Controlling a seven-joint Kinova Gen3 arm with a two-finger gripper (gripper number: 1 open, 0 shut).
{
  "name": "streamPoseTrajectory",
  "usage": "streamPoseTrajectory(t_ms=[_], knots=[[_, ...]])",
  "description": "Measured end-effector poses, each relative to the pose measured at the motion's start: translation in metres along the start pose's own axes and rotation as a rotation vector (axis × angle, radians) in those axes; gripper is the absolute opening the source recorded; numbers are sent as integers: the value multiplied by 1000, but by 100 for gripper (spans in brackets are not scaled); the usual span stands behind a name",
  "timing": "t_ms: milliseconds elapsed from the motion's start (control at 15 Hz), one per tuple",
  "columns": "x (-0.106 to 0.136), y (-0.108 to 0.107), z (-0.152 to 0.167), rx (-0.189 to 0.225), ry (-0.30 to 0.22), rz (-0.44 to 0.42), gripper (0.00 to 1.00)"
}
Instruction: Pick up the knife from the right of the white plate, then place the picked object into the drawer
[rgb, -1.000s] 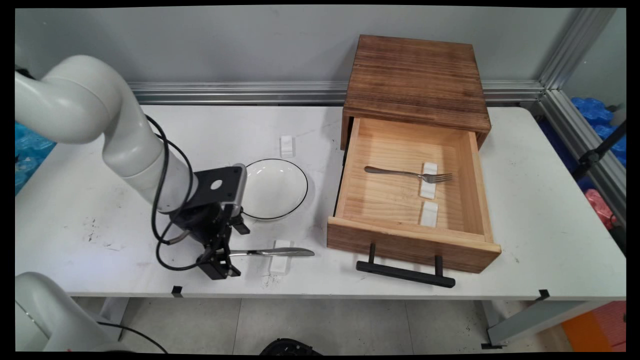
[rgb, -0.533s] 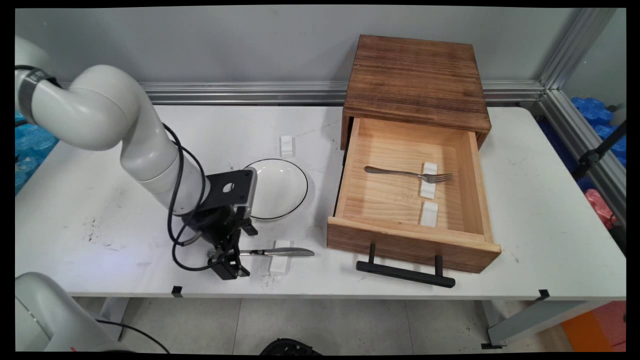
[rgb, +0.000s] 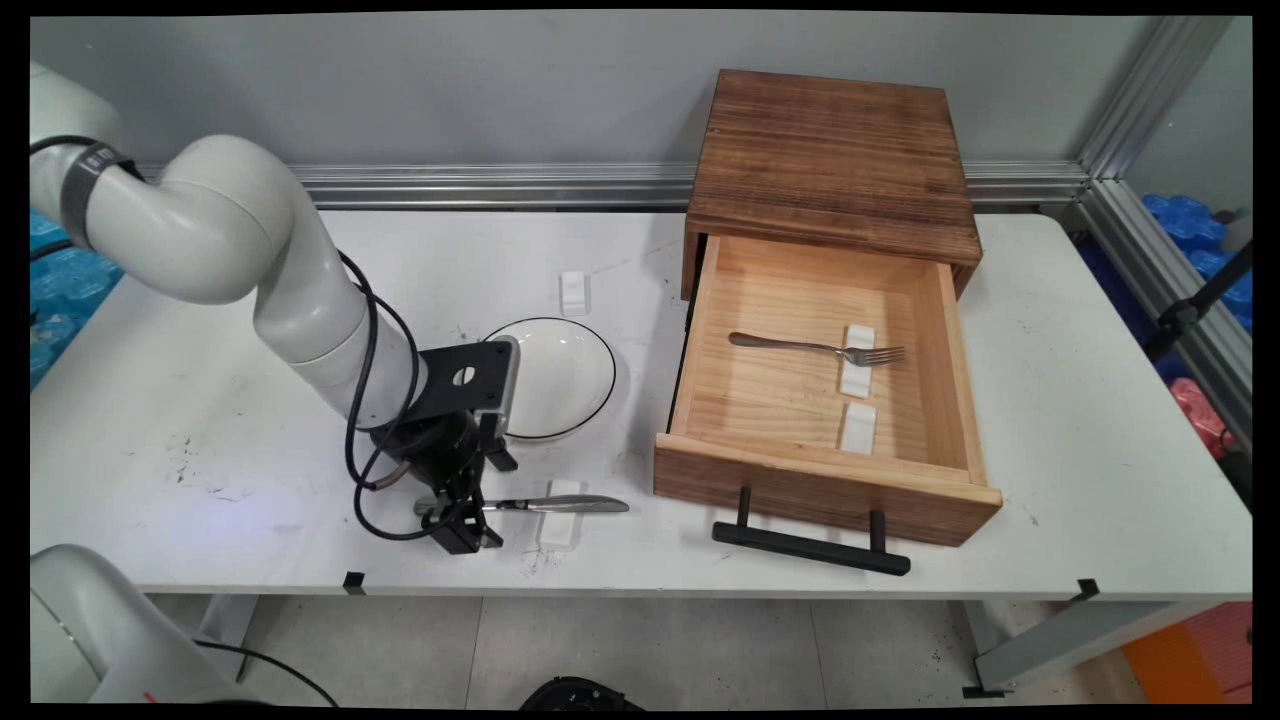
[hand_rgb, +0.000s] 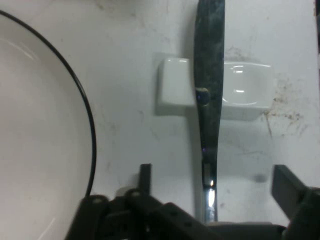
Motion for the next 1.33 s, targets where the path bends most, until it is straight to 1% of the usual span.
streamPoseTrajectory(t_ms=[67, 533, 867, 1133, 1333], knots=[[0, 0, 1, 1, -2, 2, 0], [-1, 1, 2, 2, -11, -2, 0], [-3, -1, -4, 3, -13, -6, 0], [-3, -2, -21, 1, -9, -14, 0], [-3, -3, -47, -5, -11, -18, 0]])
